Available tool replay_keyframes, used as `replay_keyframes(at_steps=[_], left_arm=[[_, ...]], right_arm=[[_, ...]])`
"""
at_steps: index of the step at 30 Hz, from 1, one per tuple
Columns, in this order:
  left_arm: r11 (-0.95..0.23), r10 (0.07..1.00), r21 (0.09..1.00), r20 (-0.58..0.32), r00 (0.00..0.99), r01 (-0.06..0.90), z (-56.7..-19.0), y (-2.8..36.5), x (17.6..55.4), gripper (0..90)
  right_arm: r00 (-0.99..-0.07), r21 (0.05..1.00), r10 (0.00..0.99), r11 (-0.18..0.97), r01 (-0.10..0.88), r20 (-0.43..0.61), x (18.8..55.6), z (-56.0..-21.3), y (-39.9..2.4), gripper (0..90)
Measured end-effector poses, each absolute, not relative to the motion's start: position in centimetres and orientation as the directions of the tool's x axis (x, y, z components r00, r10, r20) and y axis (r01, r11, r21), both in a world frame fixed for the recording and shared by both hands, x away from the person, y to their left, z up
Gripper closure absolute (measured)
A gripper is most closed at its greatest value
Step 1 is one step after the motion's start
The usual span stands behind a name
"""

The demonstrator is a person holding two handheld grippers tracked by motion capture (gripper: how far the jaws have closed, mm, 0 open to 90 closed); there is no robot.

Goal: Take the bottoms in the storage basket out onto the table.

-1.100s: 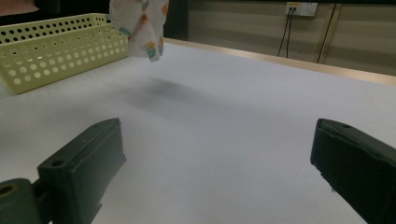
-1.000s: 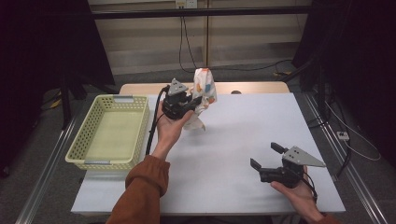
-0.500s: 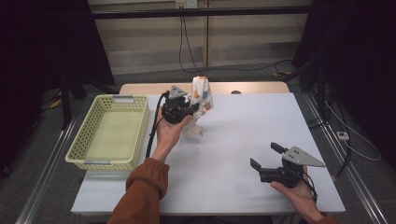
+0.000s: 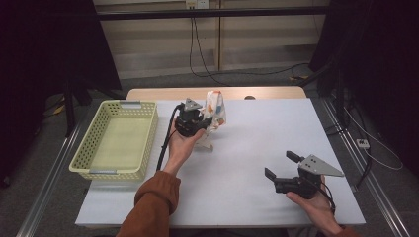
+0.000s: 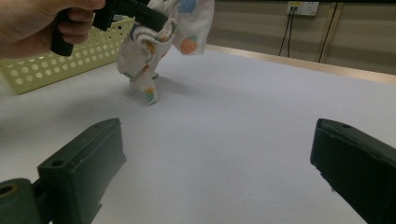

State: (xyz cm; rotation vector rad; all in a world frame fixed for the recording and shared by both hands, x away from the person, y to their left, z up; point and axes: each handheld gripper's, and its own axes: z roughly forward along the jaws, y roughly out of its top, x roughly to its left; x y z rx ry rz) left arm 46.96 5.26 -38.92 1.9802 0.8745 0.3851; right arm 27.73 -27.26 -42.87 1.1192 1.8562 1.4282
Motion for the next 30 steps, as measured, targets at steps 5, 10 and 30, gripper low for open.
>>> replay_keyframes(at_steps=[5,10,30], left_arm=[[-0.341,0.722,0.824,-0.077,0.687,0.452,-39.7,5.6,47.2,75.4],[-0.360,0.725,0.801,-0.081,0.684,0.477,-40.7,5.8,47.5,74.8],[-0.422,0.723,0.712,-0.108,0.682,0.561,-44.2,5.0,48.0,70.8]], right_arm=[[-0.510,0.954,0.857,0.094,0.286,0.069,27.7,-42.9,-27.3,2.6],[-0.509,0.953,0.858,0.094,0.286,0.069,27.7,-42.9,-27.3,2.7],[-0.509,0.954,0.858,0.093,0.286,0.069,27.7,-42.9,-27.3,2.7]])
